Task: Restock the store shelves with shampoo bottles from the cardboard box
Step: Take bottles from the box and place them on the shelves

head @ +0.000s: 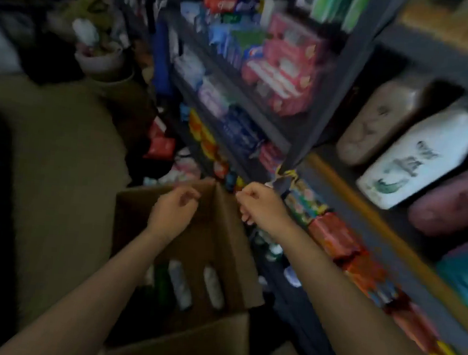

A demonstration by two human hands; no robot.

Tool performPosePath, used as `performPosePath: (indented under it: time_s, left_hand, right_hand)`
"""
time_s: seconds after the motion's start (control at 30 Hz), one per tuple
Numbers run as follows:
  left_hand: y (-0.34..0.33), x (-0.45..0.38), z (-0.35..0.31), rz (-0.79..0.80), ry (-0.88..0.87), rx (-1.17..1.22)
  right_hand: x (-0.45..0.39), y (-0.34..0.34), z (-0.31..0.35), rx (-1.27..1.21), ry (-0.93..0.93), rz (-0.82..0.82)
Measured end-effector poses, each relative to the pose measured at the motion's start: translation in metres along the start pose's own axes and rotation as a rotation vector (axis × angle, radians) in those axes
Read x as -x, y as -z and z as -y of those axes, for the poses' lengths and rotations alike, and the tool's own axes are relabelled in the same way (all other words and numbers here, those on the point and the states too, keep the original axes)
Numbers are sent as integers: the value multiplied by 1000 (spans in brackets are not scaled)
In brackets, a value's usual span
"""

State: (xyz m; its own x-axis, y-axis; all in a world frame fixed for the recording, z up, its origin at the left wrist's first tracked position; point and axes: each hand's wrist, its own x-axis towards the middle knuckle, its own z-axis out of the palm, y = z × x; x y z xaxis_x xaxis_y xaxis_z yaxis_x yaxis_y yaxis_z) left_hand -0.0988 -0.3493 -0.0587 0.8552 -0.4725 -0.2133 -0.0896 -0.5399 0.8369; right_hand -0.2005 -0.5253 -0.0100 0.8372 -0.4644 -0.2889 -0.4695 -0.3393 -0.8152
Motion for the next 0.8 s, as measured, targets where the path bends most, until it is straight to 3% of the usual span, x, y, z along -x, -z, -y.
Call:
performPosePath:
  time_s: [0.07, 0.17, 0.3, 0.4, 0.5, 0.6, 0.8]
  left_hand:
    - [5, 6, 70, -32, 122, -165]
    - [7, 18, 149, -195, 141, -484]
    - [5, 18, 211, -234, 251, -504]
    - [-1, 13, 229, -247, 222, -409]
    - [-5, 11, 234, -263, 185, -438]
    - [-5, 14, 236, -299, 153, -455]
    - [-4, 17, 246, -323, 117, -470]
  right_hand:
    - [-24, -66, -34, -12, -137, 142]
    - [-49, -150, -85, 75, -315, 309]
    - [-70, -218, -154, 246, -558, 415]
    - [-83, -250, -206, 227, -758, 272]
    - [-101, -279, -262, -5, -968, 109]
    - [-122, -301, -314, -71, -1051, 80]
    - [-135, -311, -315, 7, -1005, -7]
